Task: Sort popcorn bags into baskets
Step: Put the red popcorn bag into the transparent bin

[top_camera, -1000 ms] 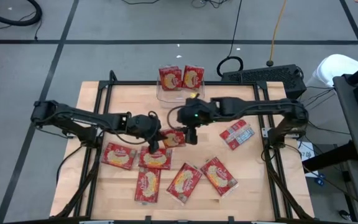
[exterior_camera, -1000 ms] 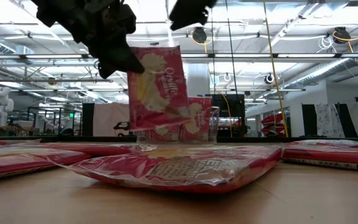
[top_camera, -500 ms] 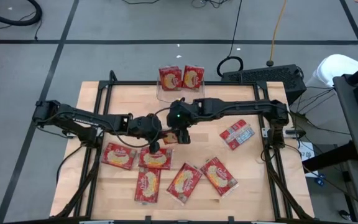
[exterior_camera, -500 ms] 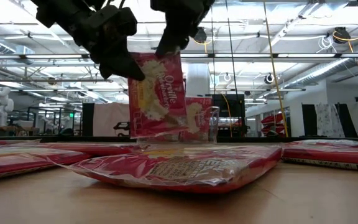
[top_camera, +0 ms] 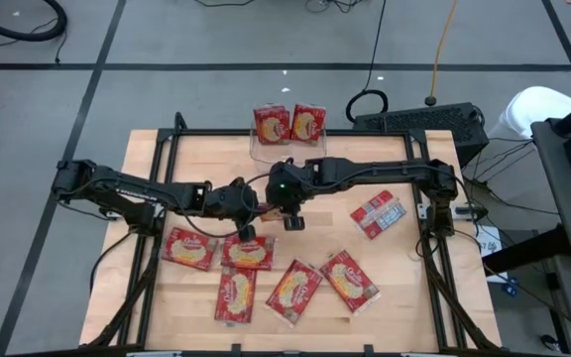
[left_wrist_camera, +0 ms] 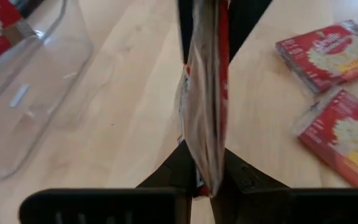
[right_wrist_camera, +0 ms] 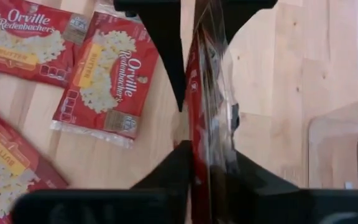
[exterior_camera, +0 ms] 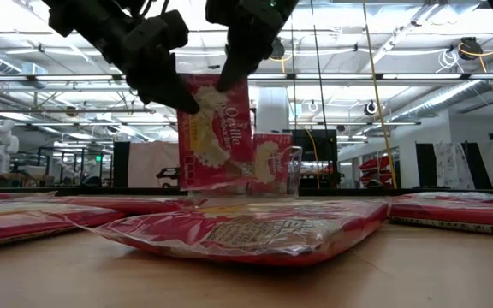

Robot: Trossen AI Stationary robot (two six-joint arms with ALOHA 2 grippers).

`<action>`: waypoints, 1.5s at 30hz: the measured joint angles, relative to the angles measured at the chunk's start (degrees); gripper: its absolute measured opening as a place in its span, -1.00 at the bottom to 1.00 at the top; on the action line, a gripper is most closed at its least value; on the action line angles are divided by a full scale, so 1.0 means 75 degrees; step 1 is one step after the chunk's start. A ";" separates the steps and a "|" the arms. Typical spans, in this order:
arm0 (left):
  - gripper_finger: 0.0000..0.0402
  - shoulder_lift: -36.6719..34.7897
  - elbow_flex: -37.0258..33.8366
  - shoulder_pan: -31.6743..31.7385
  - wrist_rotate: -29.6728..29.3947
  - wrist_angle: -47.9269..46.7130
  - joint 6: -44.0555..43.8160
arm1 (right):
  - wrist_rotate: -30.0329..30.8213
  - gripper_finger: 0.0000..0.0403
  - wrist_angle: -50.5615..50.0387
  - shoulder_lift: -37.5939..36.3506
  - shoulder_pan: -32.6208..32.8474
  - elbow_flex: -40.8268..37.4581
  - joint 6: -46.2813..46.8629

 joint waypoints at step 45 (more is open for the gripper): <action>-0.15 0.0874 -0.0006 -0.0099 0.0205 0.4472 0.1312 | -0.0571 -0.92 0.4728 -0.6003 -0.0017 -0.6274 0.2275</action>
